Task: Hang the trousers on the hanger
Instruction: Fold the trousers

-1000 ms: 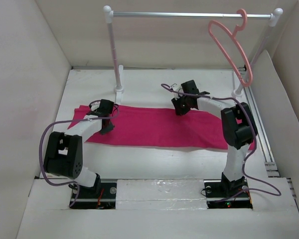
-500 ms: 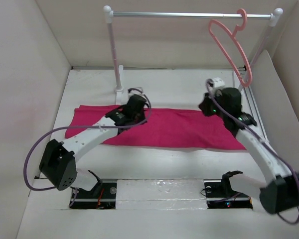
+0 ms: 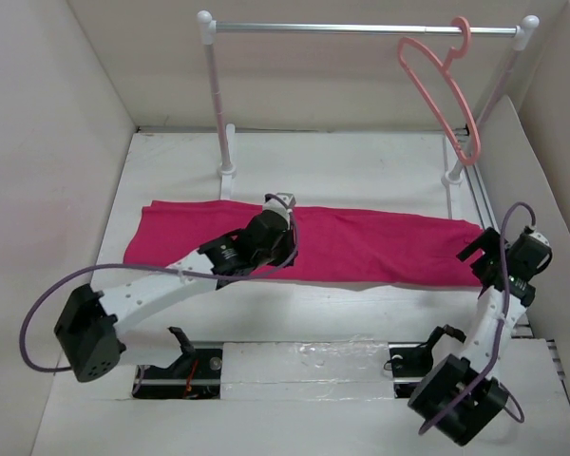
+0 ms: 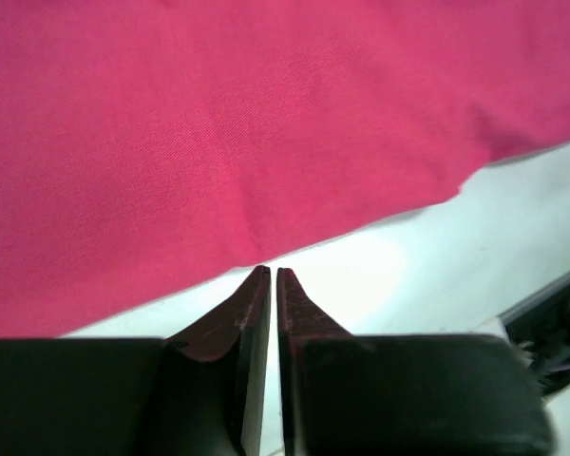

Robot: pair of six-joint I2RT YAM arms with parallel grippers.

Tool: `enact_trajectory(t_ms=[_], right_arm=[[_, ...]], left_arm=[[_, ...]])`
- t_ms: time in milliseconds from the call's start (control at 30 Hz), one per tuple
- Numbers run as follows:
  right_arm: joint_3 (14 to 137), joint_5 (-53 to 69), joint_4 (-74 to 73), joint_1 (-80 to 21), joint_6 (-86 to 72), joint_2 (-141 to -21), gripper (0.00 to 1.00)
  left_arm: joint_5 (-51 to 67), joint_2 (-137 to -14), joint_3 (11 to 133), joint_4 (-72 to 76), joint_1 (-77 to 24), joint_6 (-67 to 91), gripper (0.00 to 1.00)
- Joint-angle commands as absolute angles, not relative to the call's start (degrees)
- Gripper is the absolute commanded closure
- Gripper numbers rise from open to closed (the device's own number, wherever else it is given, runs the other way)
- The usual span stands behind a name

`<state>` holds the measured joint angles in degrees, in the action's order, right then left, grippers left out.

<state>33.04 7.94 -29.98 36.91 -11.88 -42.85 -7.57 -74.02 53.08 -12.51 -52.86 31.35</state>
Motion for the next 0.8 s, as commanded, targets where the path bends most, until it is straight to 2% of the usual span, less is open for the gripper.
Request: enact_trajectory(t_ms=[0, 67, 133, 167, 367, 500, 567, 600, 633, 667, 700, 767], right_arm=[[35.2, 10.1, -30.5, 43.0, -14.0, -46.2, 0.0], [33.2, 12.5, -27.6, 46.4, -16.4, -48.2, 0.0], [31.1, 15.5, -22.8, 47.7, -20.4, -51.5, 0.0], [28.9, 19.1, -21.4, 49.6, -21.5, -52.3, 0.0], [22.8, 23.0, -12.0, 51.4, -29.6, -54.8, 0.0], [18.5, 21.0, -6.1, 51.4, -34.0, -57.1, 0.0], [16.4, 21.4, -0.6, 51.4, -36.5, -57.3, 0.05], [15.7, 21.4, 3.0, 51.4, -38.4, -57.2, 0.11], [14.2, 21.5, 9.7, 51.4, -38.9, -57.3, 0.39], [14.0, 21.4, 11.9, 51.4, -39.3, -57.2, 0.58], [16.1, 21.6, 12.1, 51.4, -34.4, -57.1, 0.84], [22.2, 22.6, 6.3, 50.2, -30.6, -56.5, 0.98]], left_arm=[[-8.9, -66.4, 50.5, -9.8, -52.7, 30.5, 0.95], [-10.3, -62.9, 49.5, -10.5, -52.7, 30.2, 0.84], [-10.5, -60.3, 47.8, -11.2, -52.2, 30.0, 0.81], [-10.8, -59.7, 47.6, -11.5, -52.2, 29.9, 0.81], [-11.2, -57.2, 46.0, -13.3, -50.1, 29.2, 0.8], [-11.1, -58.7, 46.6, -14.2, -50.1, 28.7, 0.79], [-11.3, -59.1, 46.8, -14.5, -50.1, 28.6, 0.8], [-11.6, -59.2, 46.8, -14.6, -50.1, 28.5, 0.8], [-11.9, -59.6, 46.9, -14.9, -50.1, 28.6, 0.8], [-12.6, -59.8, 46.8, -15.1, -50.1, 28.7, 0.8], [-13.3, -60.2, 46.9, -15.6, -50.1, 28.7, 0.8], [-13.7, -60.7, 46.8, -16.1, -50.1, 29.4, 0.8]])
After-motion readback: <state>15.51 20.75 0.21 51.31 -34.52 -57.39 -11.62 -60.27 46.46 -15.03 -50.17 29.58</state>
